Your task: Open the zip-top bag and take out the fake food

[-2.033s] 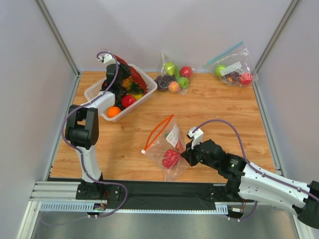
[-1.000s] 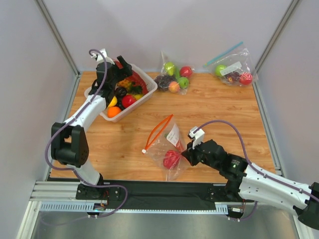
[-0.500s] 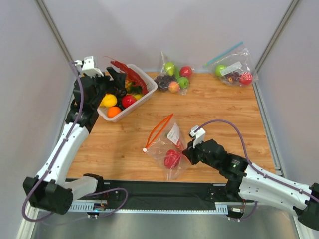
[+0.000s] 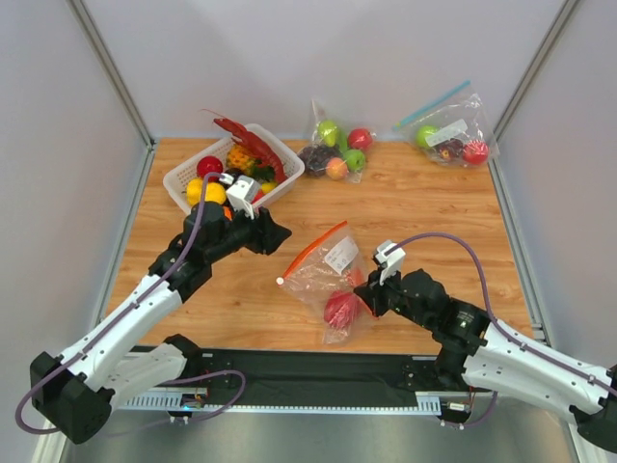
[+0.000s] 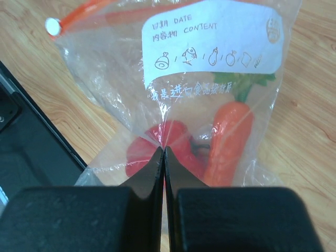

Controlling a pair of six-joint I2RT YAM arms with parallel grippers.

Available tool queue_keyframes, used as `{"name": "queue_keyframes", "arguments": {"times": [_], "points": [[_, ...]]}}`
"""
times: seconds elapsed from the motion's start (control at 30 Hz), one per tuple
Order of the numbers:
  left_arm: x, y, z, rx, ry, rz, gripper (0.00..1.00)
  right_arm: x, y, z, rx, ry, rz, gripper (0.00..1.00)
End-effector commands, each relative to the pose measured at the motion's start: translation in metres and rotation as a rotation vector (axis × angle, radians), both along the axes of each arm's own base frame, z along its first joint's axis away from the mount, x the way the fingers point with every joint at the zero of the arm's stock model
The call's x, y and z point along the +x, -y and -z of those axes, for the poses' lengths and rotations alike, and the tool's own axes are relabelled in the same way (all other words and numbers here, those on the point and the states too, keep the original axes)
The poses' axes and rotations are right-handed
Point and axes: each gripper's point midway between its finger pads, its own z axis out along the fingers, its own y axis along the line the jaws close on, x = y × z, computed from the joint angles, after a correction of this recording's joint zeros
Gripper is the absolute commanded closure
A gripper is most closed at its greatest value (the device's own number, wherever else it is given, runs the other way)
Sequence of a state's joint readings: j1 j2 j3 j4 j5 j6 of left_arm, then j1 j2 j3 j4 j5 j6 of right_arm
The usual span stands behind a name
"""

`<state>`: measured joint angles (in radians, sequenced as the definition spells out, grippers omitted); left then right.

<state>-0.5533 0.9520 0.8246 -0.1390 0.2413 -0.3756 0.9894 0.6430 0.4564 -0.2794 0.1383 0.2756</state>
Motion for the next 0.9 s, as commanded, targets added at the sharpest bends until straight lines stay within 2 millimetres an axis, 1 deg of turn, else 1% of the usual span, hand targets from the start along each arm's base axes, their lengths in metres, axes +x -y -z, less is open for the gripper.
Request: {"name": "queue_keyframes", "arguments": {"times": [0.0,0.03,0.1,0.13,0.2,0.23,0.3,0.33,0.37,0.4,0.43,0.47,0.5,0.53,0.57,0.63,0.67,0.73,0.77,0.83,0.87], "points": [[0.003,-0.005,0.019,0.030,-0.040,-0.039,0.41,-0.002,-0.001,-0.018,0.052,0.044,-0.024,1.00],[0.005,-0.002,0.028,0.040,-0.065,-0.036,0.38,-0.004,-0.002,-0.017,0.054,0.041,-0.037,1.00],[0.006,0.003,0.038,0.045,-0.103,-0.019,0.35,-0.005,-0.001,-0.016,0.058,0.037,-0.038,1.00],[0.009,0.006,0.047,0.052,-0.138,-0.018,0.32,-0.006,-0.001,-0.014,0.055,0.031,-0.037,1.00],[0.010,0.015,0.053,0.041,-0.160,0.013,0.32,-0.006,-0.001,-0.013,0.055,0.021,-0.032,1.00],[0.013,0.019,0.065,0.047,-0.200,0.016,0.30,-0.005,-0.001,-0.011,0.051,0.017,-0.027,1.00],[0.015,0.026,0.072,0.042,-0.227,0.041,0.30,-0.004,-0.001,-0.007,0.044,0.008,-0.017,1.00],[0.017,0.029,0.085,0.056,-0.268,0.045,0.28,-0.003,-0.001,-0.005,0.038,0.000,-0.008,1.00],[0.016,0.033,0.088,0.051,-0.290,0.059,0.27,-0.003,-0.001,-0.004,0.035,-0.003,-0.004,1.00],[0.012,0.043,0.095,0.032,-0.322,0.116,0.25,-0.002,0.000,-0.001,0.029,-0.007,0.002,1.00],[0.009,0.048,0.097,0.010,-0.338,0.138,0.23,-0.001,0.000,0.001,0.025,-0.013,0.007,1.00],[-0.001,0.051,0.106,-0.014,-0.392,0.170,0.23,-0.001,0.001,0.003,0.017,-0.016,0.011,1.00],[0.003,0.058,0.100,-0.059,-0.362,0.183,0.22,-0.001,0.001,0.005,0.014,-0.019,0.013,1.00],[-0.001,0.058,0.108,-0.070,-0.382,0.187,0.22,-0.001,0.000,0.007,0.012,-0.023,0.014,1.00],[-0.002,0.063,0.103,-0.113,-0.375,0.208,0.21,0.000,0.001,0.008,0.009,-0.024,0.017,1.00],[-0.007,0.065,0.108,-0.133,-0.392,0.226,0.21,0.000,0.001,0.010,0.004,-0.027,0.019,1.00],[-0.010,0.069,0.104,-0.154,-0.388,0.258,0.21,0.000,0.002,0.011,0.002,-0.029,0.021,1.00],[-0.015,0.071,0.109,-0.175,-0.418,0.274,0.21,0.001,0.001,0.012,0.001,-0.030,0.024,1.00],[-0.016,0.072,0.107,-0.188,-0.412,0.286,0.21,0.000,0.001,0.014,-0.003,-0.034,0.024,1.00],[-0.019,0.073,0.111,-0.190,-0.427,0.295,0.21,0.001,0.001,0.016,-0.010,-0.038,0.028,1.00],[-0.023,0.075,0.109,-0.199,-0.424,0.319,0.21,0.002,0.001,0.017,-0.009,-0.038,0.032,1.00]]}}
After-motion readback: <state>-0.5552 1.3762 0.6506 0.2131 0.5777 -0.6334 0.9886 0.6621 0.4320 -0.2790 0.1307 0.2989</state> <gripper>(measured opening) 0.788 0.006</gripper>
